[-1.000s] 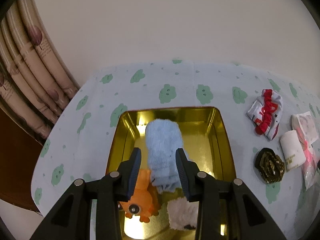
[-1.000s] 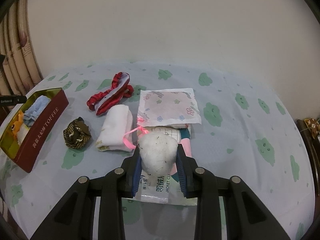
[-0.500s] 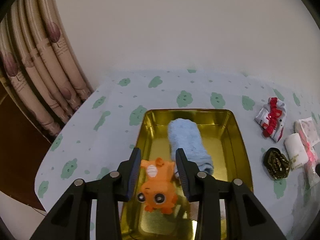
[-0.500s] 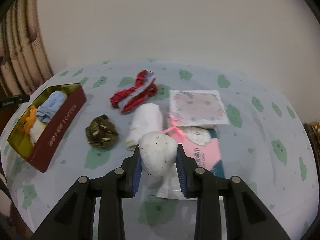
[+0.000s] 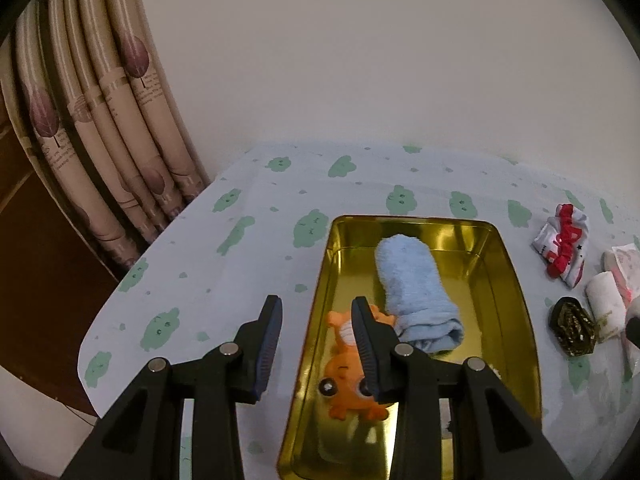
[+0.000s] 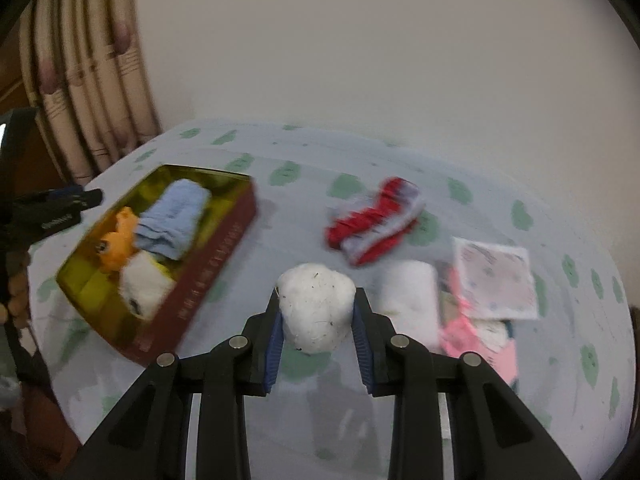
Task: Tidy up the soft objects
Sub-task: 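Carry the white fluffy ball into the gold tin and open the right gripper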
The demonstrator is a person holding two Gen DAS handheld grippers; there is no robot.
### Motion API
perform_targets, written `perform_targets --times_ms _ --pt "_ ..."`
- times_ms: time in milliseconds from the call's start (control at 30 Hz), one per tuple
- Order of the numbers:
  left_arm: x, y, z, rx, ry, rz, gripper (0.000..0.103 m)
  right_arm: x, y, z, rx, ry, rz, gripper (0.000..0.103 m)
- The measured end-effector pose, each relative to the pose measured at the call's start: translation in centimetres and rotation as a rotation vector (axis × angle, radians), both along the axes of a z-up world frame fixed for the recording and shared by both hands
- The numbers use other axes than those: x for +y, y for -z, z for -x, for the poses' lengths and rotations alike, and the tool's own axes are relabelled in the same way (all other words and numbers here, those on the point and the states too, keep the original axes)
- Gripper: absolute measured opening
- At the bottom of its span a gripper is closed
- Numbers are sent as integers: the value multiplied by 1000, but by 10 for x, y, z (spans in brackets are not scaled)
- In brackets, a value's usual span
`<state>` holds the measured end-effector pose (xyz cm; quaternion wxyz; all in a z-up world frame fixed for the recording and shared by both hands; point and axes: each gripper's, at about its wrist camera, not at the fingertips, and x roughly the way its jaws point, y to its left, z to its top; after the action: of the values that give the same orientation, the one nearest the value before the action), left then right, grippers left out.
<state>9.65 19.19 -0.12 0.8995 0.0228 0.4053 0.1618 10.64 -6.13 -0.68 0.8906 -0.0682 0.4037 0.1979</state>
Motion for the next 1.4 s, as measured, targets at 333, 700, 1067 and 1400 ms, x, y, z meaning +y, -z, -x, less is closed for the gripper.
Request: perform_targets --times_ms 333,700,1067,1400 --pt "30 4 7 -11 -55 41 37 82 -16 2 -18 -165 12 29" --pt "61 10 8 -25 -136 72 37 152 -4 -6 19 -262 10 29" --pt "63 15 5 -17 -144 79 37 174 18 -15 58 -264 39 31" --pt "67 15 6 -24 -159 102 37 172 17 -13 59 -269 10 57"
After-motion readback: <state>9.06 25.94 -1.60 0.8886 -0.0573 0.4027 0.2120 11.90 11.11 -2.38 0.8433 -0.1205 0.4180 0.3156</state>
